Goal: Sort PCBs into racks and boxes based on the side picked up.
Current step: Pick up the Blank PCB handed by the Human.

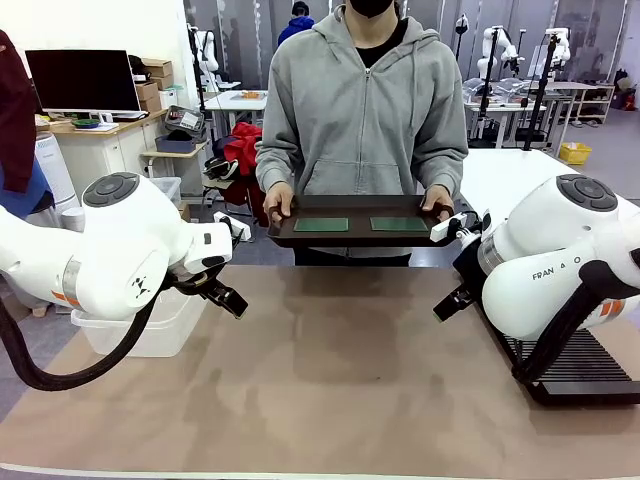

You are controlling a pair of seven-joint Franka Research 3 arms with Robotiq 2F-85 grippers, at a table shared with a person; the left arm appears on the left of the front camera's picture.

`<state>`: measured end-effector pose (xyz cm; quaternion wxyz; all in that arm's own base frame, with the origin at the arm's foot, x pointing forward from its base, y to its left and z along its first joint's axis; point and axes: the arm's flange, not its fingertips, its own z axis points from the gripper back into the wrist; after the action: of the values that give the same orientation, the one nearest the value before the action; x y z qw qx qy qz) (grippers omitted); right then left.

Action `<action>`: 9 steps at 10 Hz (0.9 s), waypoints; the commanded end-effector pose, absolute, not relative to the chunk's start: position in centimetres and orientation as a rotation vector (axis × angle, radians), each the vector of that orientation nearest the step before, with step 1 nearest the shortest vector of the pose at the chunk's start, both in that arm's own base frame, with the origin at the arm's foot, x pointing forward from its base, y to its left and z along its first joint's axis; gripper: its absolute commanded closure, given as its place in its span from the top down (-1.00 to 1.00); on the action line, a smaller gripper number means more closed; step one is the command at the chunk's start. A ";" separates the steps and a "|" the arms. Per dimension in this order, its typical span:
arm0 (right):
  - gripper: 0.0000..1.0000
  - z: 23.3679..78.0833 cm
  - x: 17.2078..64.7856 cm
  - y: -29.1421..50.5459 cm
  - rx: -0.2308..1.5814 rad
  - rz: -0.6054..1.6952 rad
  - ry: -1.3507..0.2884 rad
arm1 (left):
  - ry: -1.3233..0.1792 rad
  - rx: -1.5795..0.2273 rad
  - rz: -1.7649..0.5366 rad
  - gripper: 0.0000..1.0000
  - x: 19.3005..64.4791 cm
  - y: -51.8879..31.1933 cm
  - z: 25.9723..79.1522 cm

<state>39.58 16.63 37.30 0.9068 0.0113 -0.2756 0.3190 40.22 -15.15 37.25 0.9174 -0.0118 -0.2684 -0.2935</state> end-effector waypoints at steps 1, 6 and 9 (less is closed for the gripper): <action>1.00 37.3 39.6 16.6 0.024 0.658 -0.569 | -0.552 -0.024 -0.604 1.00 40.2 -15.1 37.2; 1.00 37.3 39.6 16.6 0.024 0.658 -0.569 | -0.552 -0.024 -0.604 1.00 40.2 -15.2 37.2; 1.00 39.7 38.9 15.5 0.130 0.734 -0.504 | -0.432 -0.100 -0.626 1.00 39.1 -15.0 40.2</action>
<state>39.08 16.98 38.01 0.9063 0.0250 -0.2642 0.3289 39.20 -15.71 38.42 0.9258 -0.0244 -0.2329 -0.2966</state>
